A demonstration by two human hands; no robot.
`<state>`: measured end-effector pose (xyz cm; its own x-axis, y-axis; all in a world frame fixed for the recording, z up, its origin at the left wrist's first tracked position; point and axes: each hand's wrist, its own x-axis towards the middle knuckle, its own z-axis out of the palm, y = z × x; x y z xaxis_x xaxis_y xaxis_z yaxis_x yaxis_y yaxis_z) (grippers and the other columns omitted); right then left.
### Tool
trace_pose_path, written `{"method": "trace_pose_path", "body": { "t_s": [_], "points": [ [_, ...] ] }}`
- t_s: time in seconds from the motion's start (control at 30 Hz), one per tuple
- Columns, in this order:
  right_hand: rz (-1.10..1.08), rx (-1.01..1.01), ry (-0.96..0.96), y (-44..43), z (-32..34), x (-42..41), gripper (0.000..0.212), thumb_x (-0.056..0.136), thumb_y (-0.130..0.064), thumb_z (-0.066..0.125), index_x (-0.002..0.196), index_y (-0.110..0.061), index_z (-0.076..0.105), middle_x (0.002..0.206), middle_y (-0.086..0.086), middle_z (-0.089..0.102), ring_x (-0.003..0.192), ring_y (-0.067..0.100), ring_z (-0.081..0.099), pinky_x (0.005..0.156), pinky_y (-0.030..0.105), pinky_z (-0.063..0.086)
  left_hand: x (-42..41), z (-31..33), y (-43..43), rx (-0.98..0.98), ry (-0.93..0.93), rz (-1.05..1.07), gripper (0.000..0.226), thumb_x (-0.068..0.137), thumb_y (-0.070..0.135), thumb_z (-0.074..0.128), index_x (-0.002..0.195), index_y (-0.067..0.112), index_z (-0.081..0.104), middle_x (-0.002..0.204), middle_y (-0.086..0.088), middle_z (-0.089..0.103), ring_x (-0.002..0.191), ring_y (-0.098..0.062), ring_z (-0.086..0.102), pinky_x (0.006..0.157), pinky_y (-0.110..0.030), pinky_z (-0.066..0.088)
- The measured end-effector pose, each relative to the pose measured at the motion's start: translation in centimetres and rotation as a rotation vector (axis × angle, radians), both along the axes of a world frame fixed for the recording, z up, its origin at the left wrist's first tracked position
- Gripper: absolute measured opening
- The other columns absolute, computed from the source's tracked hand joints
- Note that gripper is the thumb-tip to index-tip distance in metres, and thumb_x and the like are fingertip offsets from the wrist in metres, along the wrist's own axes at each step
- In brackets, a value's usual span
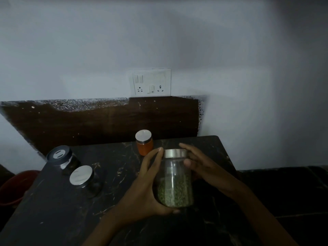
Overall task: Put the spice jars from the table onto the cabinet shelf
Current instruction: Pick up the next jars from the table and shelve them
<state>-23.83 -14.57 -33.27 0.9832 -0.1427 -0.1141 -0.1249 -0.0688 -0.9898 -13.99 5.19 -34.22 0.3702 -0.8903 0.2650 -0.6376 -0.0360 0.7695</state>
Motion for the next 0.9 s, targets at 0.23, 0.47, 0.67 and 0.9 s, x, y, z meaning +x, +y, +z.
{"method": "trace_pose_path", "body": {
  "t_s": [0.23,0.47,0.67,0.9],
  "points": [
    [0.212,-0.217,0.037,2.2,-0.1,-3.2,0.12,0.051,-0.049,0.086,0.129,-0.071,-0.003,0.148,-0.025,0.018,0.125,0.005,0.045,0.095,0.029,0.044,-0.3,-0.6,2.7,-0.001,0.114,0.056,0.135,0.052,0.038,0.091,0.148,0.033,-0.003,0.15,0.021,0.001,0.136,0.005,0.022,0.098,-0.011,0.04],
    [0.231,-0.523,-0.022,3.7,0.4,-2.8,0.136,0.054,-0.036,0.088,0.13,-0.063,-0.022,0.141,-0.042,-0.022,0.139,-0.002,0.001,0.106,0.022,0.021,-0.6,-0.6,3.1,0.01,0.109,0.038,0.131,0.054,0.041,0.089,0.145,0.044,-0.006,0.15,0.025,-0.002,0.14,0.0,0.019,0.104,-0.017,0.039],
    [0.176,-0.554,-0.031,3.6,0.6,-2.4,0.13,0.053,-0.041,0.088,0.132,-0.064,-0.011,0.139,-0.045,-0.008,0.128,-0.02,0.01,0.094,0.004,0.023,-0.6,-0.5,3.1,0.028,0.105,0.021,0.128,0.056,0.048,0.085,0.141,0.054,-0.01,0.151,0.031,-0.011,0.142,0.004,0.004,0.105,-0.006,0.027],
    [0.174,-0.604,-0.013,3.4,0.5,-2.2,0.128,0.054,-0.044,0.087,0.132,-0.063,-0.012,0.142,-0.039,-0.006,0.121,-0.029,0.004,0.094,0.006,0.021,-0.6,0.3,2.7,0.077,-0.009,-0.01,0.13,0.057,0.056,0.082,0.144,0.048,-0.014,0.152,0.025,-0.022,0.145,-0.006,-0.008,0.112,-0.046,0.032]
  ]
}}
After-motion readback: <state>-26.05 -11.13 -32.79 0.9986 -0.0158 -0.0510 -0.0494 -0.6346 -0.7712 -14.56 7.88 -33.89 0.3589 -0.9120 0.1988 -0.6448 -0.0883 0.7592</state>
